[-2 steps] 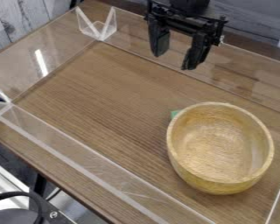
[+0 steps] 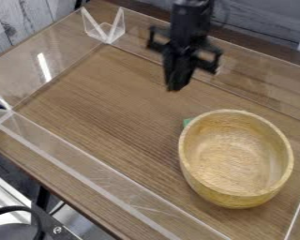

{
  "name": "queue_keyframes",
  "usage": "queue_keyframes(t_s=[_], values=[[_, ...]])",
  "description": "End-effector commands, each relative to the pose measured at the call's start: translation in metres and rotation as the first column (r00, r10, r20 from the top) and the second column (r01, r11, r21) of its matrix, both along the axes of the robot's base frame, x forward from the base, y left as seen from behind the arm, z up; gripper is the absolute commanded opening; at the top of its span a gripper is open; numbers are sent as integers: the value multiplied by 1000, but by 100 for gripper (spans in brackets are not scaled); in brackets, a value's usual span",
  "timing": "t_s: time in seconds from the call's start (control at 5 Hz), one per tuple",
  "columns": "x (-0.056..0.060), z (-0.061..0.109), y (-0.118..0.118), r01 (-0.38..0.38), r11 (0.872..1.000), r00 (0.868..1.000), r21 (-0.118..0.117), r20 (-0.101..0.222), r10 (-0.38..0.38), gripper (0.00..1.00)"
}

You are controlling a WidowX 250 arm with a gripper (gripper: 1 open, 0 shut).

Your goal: Remove the green block from inside the brown bowl and put it on the table

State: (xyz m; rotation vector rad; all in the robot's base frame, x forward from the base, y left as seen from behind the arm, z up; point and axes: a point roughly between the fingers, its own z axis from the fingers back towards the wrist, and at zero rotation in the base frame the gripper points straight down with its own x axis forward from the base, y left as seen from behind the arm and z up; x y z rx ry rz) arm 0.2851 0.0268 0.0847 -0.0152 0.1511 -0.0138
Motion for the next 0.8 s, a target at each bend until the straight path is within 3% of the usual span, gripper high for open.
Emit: queue_keyframes(t_s=[0.0,0.2,0.6], values=[[-4,-12,23,30,1000,998,0,52,-30,0],[-13,-22,40,36,999,998,36,41,-37,0],[-16,-38,39,105,990,994,97,14,-106,0]])
